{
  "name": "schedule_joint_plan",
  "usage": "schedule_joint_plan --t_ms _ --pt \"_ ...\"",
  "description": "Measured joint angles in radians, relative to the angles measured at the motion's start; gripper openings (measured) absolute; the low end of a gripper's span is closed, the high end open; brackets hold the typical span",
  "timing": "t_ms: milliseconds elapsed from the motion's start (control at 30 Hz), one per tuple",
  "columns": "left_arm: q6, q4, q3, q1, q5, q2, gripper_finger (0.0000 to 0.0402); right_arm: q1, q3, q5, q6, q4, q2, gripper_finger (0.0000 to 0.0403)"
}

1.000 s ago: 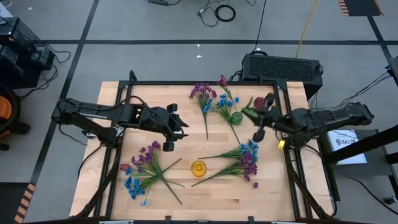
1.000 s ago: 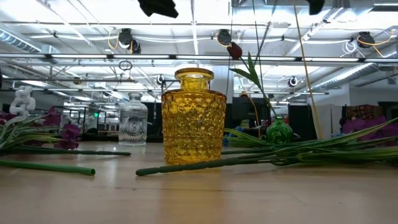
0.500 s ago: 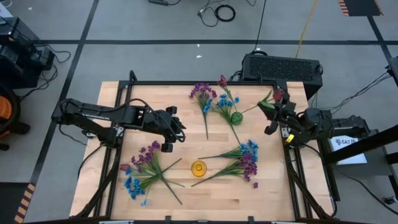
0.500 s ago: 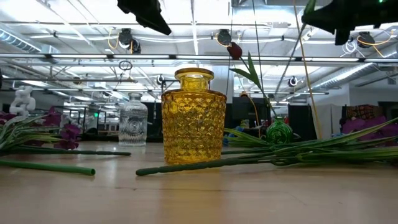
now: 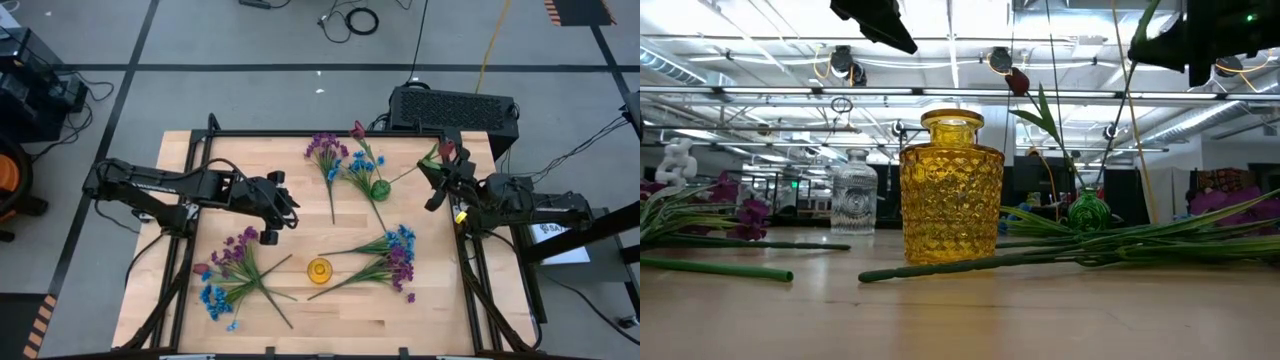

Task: Sort flowers into vase by color
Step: Put the top red flower into the green vase

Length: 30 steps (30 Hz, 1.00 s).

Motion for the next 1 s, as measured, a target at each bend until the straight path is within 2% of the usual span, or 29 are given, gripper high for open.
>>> schedule_joint_plan --t_ms 367,600,1000 --pt "0.004 0.0 0.0 0.0 0.0 0.0 0.0173 -0.005 0.0 0.0 0.035 0.008 0.013 0.0004" --pt "0.006 0.019 0.0 0.0 0.0 0.0 0.0173 -0.005 0.0 0.052 0.055 0.023 0.079 0.0004" --pt "0.005 0.02 0.0 0.0 0.0 0.0 0.0173 -0.023 0.0 0.059 0.108 0.068 0.177 0.0012"
